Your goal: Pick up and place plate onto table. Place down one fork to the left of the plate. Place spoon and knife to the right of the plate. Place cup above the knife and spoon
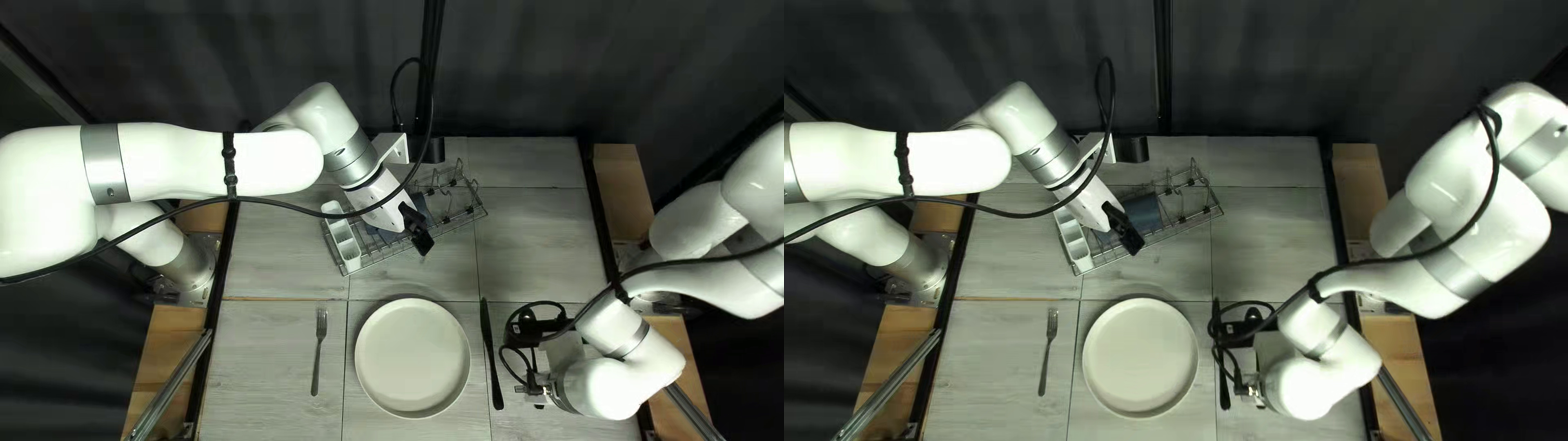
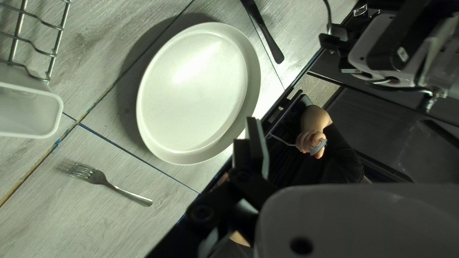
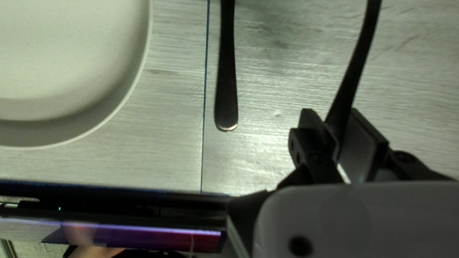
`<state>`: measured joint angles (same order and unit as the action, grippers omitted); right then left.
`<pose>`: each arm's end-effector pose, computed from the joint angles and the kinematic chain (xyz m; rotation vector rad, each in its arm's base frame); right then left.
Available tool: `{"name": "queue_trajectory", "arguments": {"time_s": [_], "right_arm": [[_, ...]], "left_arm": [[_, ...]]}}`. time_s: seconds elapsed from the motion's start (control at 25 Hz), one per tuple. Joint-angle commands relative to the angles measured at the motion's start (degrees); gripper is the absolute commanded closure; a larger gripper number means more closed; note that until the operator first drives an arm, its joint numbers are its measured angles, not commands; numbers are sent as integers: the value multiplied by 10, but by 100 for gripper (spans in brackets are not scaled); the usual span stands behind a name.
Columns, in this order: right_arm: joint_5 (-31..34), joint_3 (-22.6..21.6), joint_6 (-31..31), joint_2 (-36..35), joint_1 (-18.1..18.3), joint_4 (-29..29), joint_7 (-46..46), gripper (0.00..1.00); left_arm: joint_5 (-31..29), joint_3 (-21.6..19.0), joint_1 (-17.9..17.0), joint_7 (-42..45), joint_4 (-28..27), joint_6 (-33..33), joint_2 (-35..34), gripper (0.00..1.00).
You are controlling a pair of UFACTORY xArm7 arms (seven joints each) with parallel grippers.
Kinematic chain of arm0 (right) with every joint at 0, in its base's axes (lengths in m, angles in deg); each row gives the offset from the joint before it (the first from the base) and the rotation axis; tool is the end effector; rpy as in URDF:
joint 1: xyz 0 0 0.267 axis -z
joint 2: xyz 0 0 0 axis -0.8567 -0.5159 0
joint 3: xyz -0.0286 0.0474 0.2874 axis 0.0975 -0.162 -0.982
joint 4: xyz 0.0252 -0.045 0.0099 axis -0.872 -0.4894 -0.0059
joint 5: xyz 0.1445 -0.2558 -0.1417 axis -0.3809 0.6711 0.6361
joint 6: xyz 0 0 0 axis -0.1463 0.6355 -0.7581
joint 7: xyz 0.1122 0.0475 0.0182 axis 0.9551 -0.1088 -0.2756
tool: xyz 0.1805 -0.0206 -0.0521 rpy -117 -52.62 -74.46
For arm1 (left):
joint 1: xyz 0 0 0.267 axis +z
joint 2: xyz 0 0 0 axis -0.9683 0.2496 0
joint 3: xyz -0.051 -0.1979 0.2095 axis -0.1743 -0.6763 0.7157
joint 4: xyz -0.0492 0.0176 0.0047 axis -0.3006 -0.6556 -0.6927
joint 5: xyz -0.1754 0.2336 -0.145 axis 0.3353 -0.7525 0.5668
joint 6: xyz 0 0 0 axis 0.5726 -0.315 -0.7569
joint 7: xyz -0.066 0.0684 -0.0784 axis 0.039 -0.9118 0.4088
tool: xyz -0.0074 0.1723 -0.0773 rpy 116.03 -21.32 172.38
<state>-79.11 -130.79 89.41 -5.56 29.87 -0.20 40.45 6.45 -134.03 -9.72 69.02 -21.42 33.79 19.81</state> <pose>0.3071 0.2394 0.0587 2.2749 -2.1220 0.1176 0.5053 -0.0415 0.2935 2.1938 1.1782 0.4028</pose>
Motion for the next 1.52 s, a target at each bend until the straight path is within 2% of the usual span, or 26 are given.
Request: {"name": "queue_trajectory", "arguments": {"time_s": [0.04,0.16,0.36,0.4,0.44,0.48,0.6,0.76,1.0,1.2,1.36,1.52], "right_arm": [[-57,-21,-41,35,23,-13,-45,100],[-101,-46,-63,61,45,-11,-83,100],[-135,-65,-87,77,65,-19,-118,100],[-138,-66,-89,77,66,-20,-120,91],[-138,-67,-87,78,67,-20,-121,28],[-137,-65,-84,78,67,-18,-121,0],[-109,-51,-73,64,52,-22,-94,0],[10,-24,-36,0,22,-35,-8,0],[129,-34,30,-94,33,-35,7,0],[215,-56,132,-196,53,-23,-30,0],[276,-95,234,-293,74,-9,-74,0],[337,-140,269,-380,83,-21,-120,0]], "left_arm": [[0,0,0,0,0,0,0,0],[0,0,0,0,0,0,0,0],[0,0,0,0,0,0,0,0],[0,0,0,0,0,0,0,0],[0,0,0,0,0,0,0,0],[0,0,0,0,0,0,0,0],[0,0,0,0,0,0,0,0],[0,0,0,0,0,0,0,0],[0,0,0,0,0,0,0,0],[0,0,0,0,0,0,0,0],[0,0,0,0,0,0,0,0],[0,0,0,0,0,0,0,0]]}}
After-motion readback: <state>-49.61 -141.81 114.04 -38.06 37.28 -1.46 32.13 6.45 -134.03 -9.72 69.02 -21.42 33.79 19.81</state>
